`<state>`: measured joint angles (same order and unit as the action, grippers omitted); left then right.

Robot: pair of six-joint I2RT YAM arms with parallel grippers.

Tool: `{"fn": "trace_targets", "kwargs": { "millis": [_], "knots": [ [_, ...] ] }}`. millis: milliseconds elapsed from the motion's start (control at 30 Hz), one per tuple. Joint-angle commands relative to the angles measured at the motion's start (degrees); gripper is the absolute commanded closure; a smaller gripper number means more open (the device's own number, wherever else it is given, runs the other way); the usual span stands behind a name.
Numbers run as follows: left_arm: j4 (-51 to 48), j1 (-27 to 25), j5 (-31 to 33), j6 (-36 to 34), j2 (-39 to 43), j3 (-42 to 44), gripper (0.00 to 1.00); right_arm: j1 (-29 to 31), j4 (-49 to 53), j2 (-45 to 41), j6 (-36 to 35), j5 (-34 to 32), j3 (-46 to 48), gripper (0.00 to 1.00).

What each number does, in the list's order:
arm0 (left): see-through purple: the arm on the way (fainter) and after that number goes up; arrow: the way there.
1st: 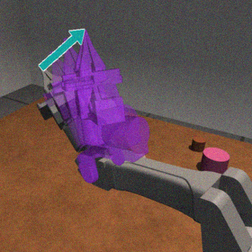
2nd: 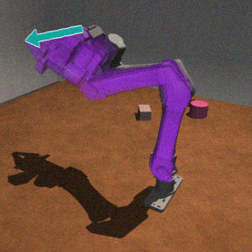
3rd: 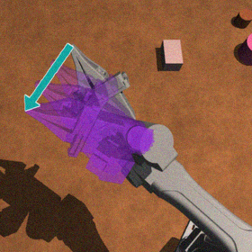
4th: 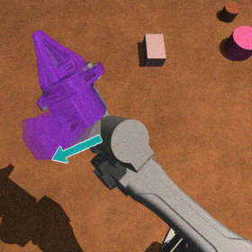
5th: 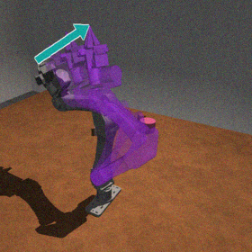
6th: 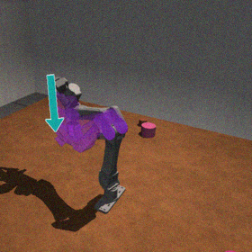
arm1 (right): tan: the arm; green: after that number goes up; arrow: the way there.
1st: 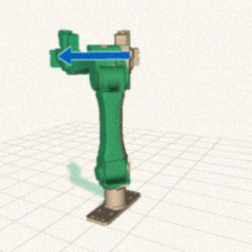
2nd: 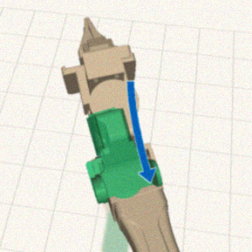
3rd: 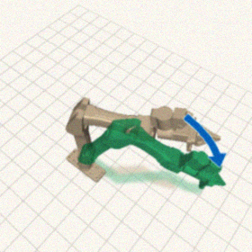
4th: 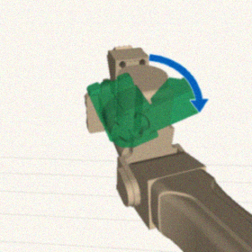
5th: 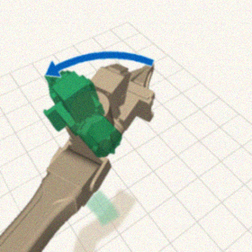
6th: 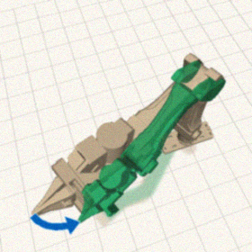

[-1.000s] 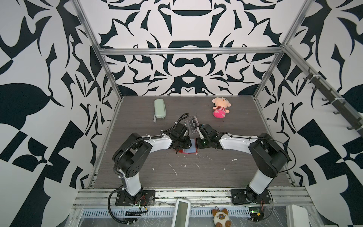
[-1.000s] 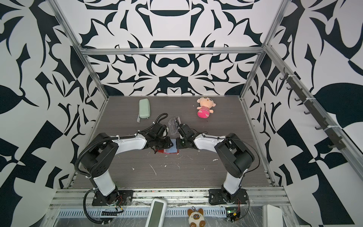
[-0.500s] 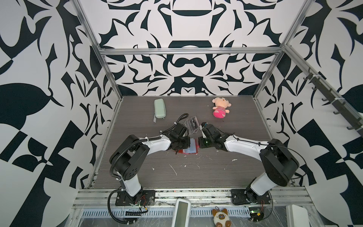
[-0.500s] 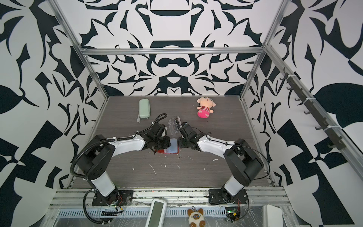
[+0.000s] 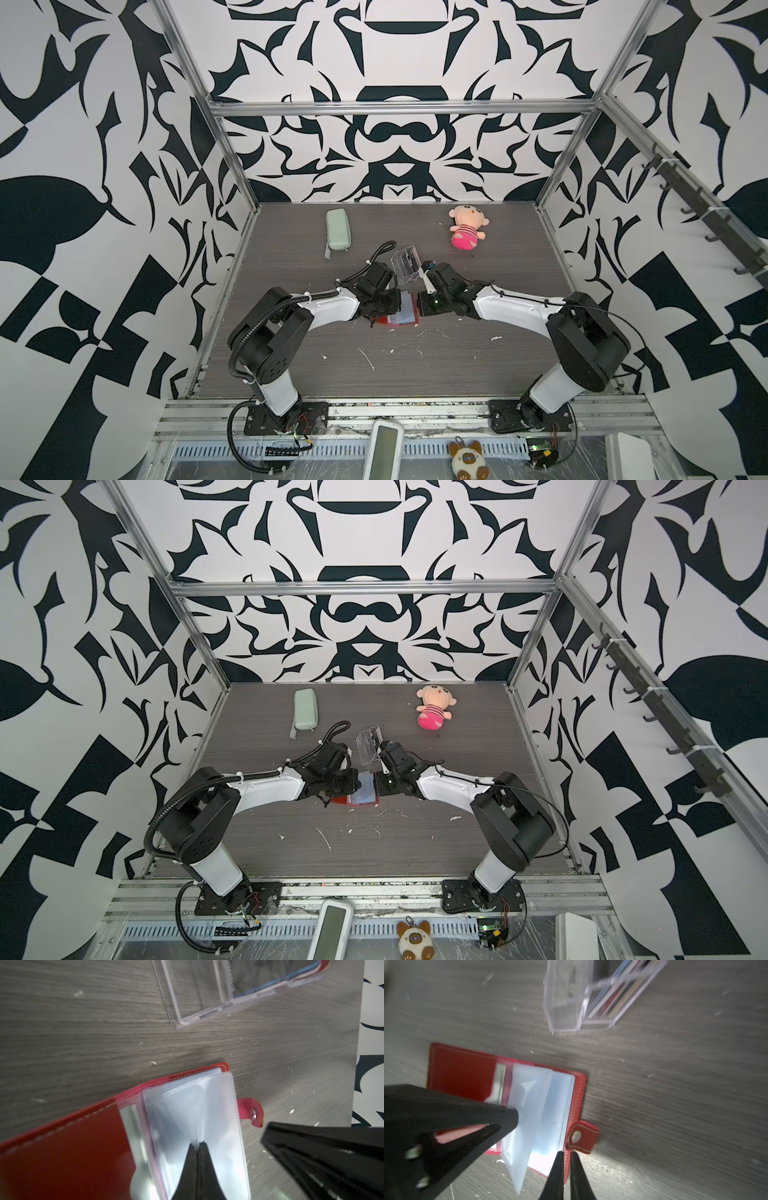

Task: Put the credit cards into the card holder

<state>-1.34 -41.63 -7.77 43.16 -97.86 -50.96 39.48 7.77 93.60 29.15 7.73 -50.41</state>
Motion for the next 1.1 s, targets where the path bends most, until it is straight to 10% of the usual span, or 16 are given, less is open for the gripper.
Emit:
{"fn": "trace_targets", "kwargs": {
  "millis": [0, 400, 567, 700, 1067],
  "knots": [
    [0.73, 0.05, 0.01, 0.48, 1.72, 0.99, 1.00, 0.84, -1.43, 0.54, -0.20, 2.17, -2.26, 0.89],
    [2.00, 0.05, -1.11, 0.25, 2.28, 1.76, 0.99, 1.21, -5.23, 3.50, 1.87, 4.34, -2.67, 0.85],
    [3.16, 0.05, 0.52, 0.17, 5.06, 3.51, 0.70, 1.23, -7.34, 4.10, 2.83, 5.43, -2.50, 0.78],
    [2.86, 0.05, 4.75, -0.21, 9.36, 5.79, 0.65, 1.37, -9.48, 4.89, 3.28, 7.72, -2.58, 0.72],
    [-1.56, -0.02, 15.06, -1.78, 20.72, 10.25, 0.65, 3.75, -10.81, 8.84, 2.76, 11.37, -6.24, 0.68]
  ]
}}
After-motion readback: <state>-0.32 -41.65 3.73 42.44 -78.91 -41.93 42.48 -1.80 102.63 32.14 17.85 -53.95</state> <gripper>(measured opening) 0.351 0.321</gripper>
